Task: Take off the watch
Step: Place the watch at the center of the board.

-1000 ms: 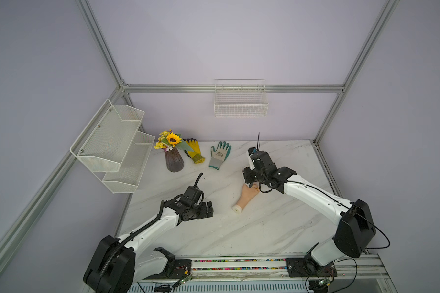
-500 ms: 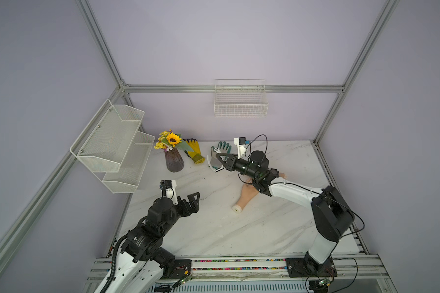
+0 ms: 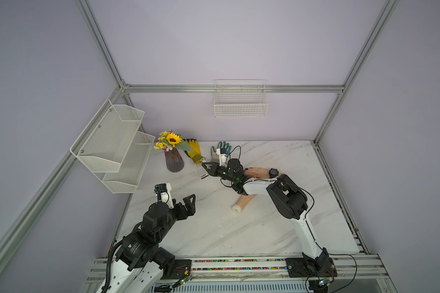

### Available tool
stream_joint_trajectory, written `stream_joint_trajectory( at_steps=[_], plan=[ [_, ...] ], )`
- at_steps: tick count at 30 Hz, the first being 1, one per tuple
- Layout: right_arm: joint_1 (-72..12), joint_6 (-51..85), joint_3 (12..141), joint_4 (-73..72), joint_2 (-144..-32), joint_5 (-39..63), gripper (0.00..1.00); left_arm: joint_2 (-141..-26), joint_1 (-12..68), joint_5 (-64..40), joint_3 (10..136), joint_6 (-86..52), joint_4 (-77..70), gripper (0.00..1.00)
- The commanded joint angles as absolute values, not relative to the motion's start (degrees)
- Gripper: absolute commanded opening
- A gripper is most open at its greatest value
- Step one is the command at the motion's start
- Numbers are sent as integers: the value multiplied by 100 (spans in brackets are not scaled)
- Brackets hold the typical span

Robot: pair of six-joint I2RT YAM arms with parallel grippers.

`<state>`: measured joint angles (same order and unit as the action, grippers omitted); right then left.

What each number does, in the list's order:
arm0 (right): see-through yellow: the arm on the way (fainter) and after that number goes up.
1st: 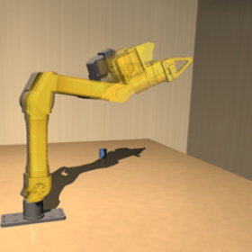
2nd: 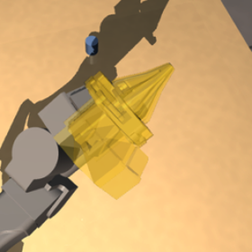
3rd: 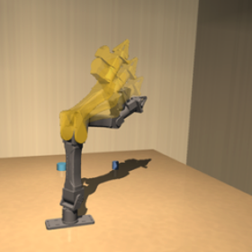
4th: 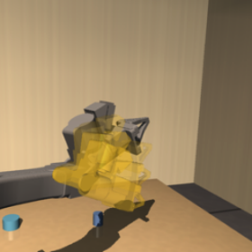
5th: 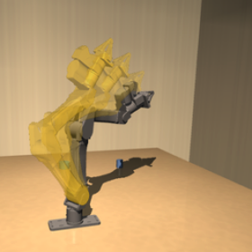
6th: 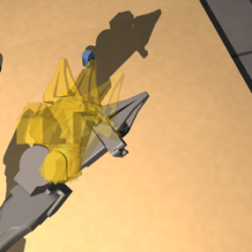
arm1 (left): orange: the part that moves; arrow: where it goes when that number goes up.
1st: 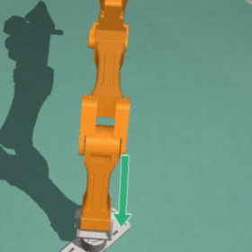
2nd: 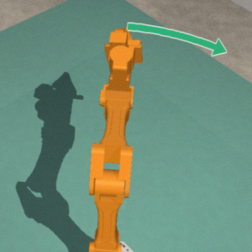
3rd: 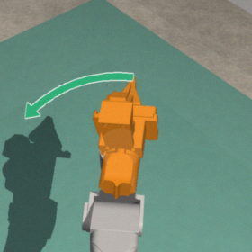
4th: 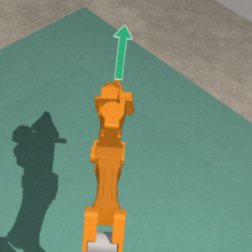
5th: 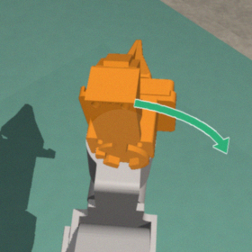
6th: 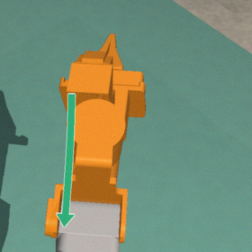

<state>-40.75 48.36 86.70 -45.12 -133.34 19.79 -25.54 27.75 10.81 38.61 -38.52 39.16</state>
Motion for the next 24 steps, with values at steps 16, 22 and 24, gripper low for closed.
stream_joint_trajectory(
  at_steps=[16,22,24],
  plan=[
    [-3883,3614,8405,-2768,-12054,90,68,-2707,2742,986,3859,-4131,3847,100],
    [-3370,2358,7464,-2259,-10326,-1034,97,-2759,2742,986,3825,-4098,3821,100],
    [-2873,2112,7218,-2031,-9988,-927,98,-2769,2740,963,3793,-4096,3787,100]
  ],
)
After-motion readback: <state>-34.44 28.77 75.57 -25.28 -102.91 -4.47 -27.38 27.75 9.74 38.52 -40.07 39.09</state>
